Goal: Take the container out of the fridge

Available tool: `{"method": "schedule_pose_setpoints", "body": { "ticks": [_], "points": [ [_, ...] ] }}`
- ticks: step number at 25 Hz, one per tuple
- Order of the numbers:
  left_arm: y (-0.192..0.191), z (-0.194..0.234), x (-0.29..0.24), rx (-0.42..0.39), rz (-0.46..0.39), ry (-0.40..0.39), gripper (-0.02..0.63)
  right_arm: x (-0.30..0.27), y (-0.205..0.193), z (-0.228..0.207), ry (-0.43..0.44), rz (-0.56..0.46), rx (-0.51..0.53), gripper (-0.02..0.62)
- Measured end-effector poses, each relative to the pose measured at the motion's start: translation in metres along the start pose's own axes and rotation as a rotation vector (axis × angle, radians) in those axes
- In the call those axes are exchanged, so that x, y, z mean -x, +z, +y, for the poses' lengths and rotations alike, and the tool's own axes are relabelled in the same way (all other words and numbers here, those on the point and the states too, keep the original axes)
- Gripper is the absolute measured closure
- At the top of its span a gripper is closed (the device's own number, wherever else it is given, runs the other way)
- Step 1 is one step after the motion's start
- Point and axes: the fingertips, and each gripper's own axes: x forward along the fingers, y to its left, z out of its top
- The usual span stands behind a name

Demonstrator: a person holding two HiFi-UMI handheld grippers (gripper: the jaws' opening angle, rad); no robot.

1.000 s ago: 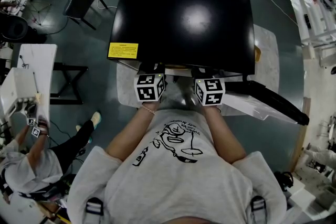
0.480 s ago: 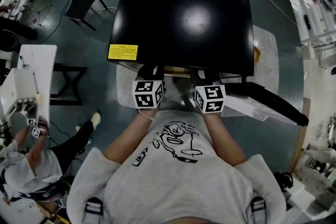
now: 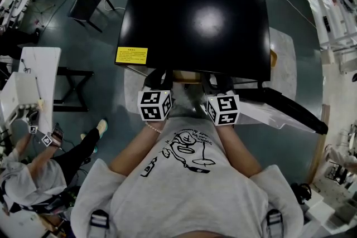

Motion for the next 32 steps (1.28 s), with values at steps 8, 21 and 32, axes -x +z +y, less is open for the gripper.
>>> {"method": "schedule_pose_setpoints", "body": {
  "ticks": [8,21,32],
  "points": [
    [0.005,0.0,0.012,-0.006,-0.023,0.001,0.535,0.008,-0.003,0.003,-0.001,0.003,0.004,0.468],
    [0.006,0.0,0.034,-0.005,-0.038,-0.001,0.537,0.018,-0.007,0.015,0.026,0.009,-0.005,0.502],
    [0.003,0.005,0.049,0.008,-0.044,0.012,0.54,0.021,-0.012,0.028,0.056,0.019,-0.005,0.506]
  ]
}}
